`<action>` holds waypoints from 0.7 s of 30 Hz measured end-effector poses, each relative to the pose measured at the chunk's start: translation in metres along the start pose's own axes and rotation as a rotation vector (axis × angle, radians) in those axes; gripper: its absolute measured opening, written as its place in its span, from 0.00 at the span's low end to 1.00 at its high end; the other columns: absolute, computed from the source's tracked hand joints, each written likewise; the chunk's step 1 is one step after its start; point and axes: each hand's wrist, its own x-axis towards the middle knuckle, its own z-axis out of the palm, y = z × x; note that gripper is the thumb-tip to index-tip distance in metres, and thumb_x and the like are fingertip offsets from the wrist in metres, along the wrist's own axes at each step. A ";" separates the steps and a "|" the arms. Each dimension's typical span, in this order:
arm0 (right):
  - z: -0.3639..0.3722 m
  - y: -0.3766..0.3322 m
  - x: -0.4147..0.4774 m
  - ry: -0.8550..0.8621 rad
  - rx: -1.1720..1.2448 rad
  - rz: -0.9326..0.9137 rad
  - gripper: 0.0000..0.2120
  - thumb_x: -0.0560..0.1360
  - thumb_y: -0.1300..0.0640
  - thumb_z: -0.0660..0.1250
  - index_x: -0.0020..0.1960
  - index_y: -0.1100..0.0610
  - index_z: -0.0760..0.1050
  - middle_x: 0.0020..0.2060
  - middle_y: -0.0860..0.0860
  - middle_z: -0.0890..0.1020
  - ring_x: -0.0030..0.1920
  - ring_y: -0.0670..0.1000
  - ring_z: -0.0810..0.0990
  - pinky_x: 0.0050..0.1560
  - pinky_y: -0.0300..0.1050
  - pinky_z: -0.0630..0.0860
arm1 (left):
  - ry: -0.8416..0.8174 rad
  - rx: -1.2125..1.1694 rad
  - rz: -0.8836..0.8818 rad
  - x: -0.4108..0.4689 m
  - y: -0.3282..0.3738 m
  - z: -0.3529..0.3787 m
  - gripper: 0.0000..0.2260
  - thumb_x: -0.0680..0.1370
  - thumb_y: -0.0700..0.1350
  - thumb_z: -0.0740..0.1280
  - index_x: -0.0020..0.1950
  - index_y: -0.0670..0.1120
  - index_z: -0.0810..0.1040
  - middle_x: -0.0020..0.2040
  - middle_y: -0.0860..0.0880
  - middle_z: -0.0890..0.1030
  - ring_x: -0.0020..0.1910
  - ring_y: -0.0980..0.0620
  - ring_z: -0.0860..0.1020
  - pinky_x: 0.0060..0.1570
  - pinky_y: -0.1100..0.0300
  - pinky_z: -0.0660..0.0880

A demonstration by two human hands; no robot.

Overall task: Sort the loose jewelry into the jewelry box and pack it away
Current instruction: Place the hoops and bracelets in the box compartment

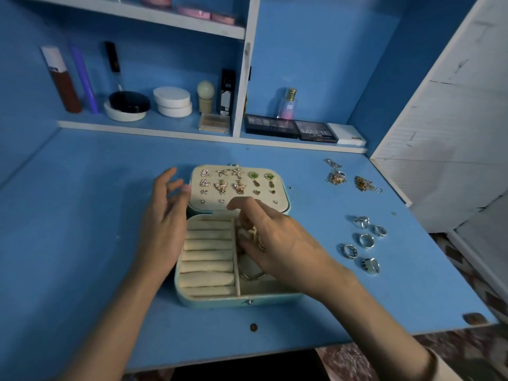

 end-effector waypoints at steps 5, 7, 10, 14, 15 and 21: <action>-0.015 0.019 0.000 0.225 0.113 0.119 0.14 0.73 0.56 0.67 0.58 0.50 0.69 0.45 0.45 0.75 0.43 0.43 0.73 0.42 0.34 0.70 | 0.000 -0.005 -0.025 -0.001 0.003 0.000 0.17 0.82 0.45 0.59 0.71 0.48 0.68 0.60 0.54 0.74 0.55 0.59 0.72 0.43 0.82 0.64; -0.023 0.035 0.003 0.302 0.137 0.255 0.12 0.74 0.59 0.67 0.57 0.54 0.73 0.45 0.47 0.76 0.43 0.45 0.74 0.41 0.32 0.67 | -0.015 -0.018 -0.037 -0.001 0.004 0.000 0.18 0.82 0.45 0.59 0.72 0.47 0.68 0.62 0.55 0.73 0.57 0.61 0.71 0.50 0.76 0.65; -0.029 0.060 0.008 0.235 0.160 0.515 0.15 0.77 0.62 0.63 0.63 0.56 0.73 0.49 0.51 0.77 0.44 0.48 0.74 0.39 0.31 0.65 | -0.017 -0.029 -0.059 -0.001 0.005 -0.001 0.17 0.82 0.45 0.59 0.71 0.45 0.70 0.62 0.57 0.72 0.60 0.62 0.70 0.58 0.68 0.63; -0.028 0.073 0.014 0.055 0.242 0.664 0.16 0.79 0.59 0.59 0.66 0.54 0.72 0.49 0.49 0.77 0.44 0.49 0.76 0.36 0.36 0.68 | -0.024 -0.010 -0.079 0.001 0.001 -0.001 0.13 0.81 0.48 0.60 0.62 0.46 0.78 0.61 0.52 0.77 0.60 0.57 0.74 0.59 0.63 0.66; -0.027 0.072 0.014 0.040 0.279 0.670 0.16 0.79 0.60 0.59 0.66 0.54 0.73 0.46 0.46 0.77 0.42 0.48 0.76 0.35 0.34 0.69 | -0.028 -0.009 -0.081 0.001 0.001 -0.001 0.13 0.81 0.48 0.60 0.61 0.45 0.79 0.60 0.51 0.78 0.60 0.55 0.75 0.59 0.62 0.67; -0.024 0.070 0.013 0.032 0.338 0.684 0.17 0.78 0.60 0.60 0.66 0.51 0.72 0.42 0.44 0.77 0.44 0.48 0.76 0.40 0.35 0.70 | -0.050 0.002 -0.083 0.001 0.004 -0.001 0.12 0.81 0.47 0.60 0.61 0.47 0.78 0.61 0.51 0.77 0.55 0.60 0.75 0.56 0.67 0.65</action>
